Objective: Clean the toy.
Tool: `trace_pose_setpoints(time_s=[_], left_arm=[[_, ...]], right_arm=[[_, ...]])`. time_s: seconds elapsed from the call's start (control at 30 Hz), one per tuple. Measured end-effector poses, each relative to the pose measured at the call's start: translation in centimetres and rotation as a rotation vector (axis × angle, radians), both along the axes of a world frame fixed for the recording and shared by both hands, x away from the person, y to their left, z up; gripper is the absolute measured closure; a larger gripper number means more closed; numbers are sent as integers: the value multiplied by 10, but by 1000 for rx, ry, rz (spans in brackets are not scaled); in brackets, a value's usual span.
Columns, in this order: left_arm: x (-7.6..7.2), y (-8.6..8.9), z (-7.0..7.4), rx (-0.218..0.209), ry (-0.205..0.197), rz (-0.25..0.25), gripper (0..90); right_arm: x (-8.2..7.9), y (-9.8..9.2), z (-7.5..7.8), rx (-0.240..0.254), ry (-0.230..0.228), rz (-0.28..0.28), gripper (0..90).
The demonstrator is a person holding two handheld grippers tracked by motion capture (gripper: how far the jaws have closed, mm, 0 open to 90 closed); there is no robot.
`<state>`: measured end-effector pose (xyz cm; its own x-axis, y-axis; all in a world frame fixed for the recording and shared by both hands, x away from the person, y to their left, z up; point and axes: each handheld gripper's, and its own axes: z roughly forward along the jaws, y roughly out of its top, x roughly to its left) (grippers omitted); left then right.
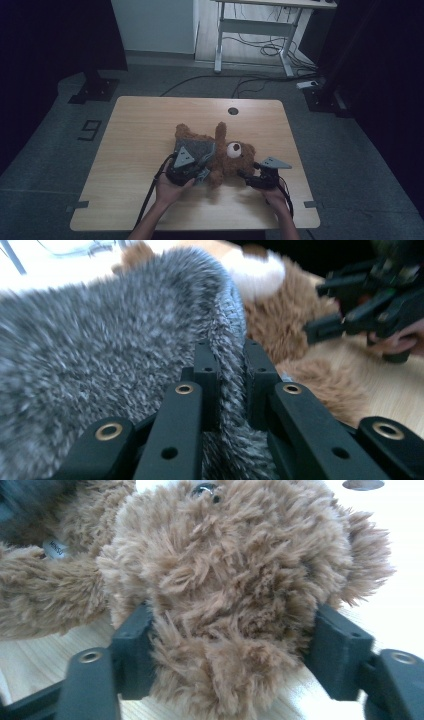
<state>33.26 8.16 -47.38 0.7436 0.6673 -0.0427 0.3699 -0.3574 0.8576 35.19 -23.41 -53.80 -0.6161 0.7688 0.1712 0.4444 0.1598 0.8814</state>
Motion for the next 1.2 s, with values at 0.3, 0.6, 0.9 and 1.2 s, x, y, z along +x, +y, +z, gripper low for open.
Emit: trace_pose_setpoints(time_s=[0.3,0.6,0.9,1.2], left_arm=[[1,-11,-23,26,33,26,798],[-6,18,-14,34,15,83,797],[-9,72,-20,60,21,207,797],[-13,110,-25,44,31,281,799]], right_arm=[[0,-1,1,-25,-6,33,499],[2,-5,-1,-18,-5,70,549],[3,-6,-1,-21,-10,96,557],[4,-7,-2,-10,-8,97,556]])
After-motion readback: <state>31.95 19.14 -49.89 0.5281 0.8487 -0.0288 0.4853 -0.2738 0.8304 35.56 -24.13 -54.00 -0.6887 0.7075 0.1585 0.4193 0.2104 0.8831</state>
